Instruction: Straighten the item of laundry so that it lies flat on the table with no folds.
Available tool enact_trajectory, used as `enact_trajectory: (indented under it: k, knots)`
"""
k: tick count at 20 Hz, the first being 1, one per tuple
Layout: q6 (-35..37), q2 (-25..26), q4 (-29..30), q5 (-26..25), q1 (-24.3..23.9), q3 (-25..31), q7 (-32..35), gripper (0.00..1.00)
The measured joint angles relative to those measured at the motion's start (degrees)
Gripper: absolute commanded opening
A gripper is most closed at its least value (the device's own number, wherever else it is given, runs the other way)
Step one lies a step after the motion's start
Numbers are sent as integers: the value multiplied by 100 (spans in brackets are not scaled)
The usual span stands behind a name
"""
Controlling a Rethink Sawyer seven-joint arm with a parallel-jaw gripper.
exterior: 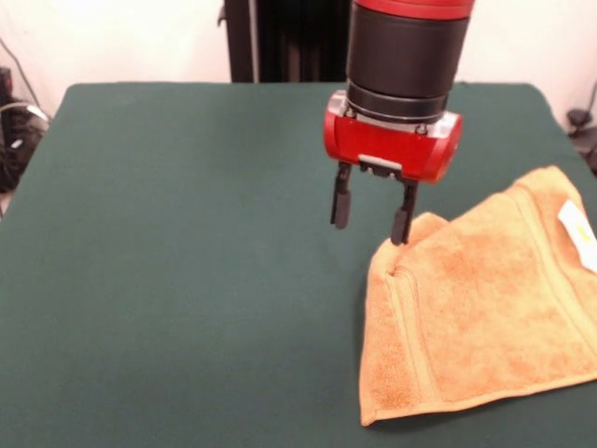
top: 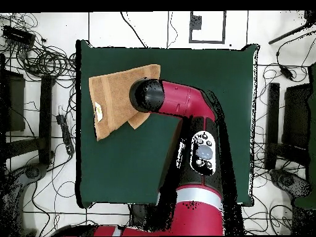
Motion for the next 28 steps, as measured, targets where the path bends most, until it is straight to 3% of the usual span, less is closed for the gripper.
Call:
enact_trajectory:
  k: [28]
  knots:
    - [-162,-124,125,-85,223,1,0,100]
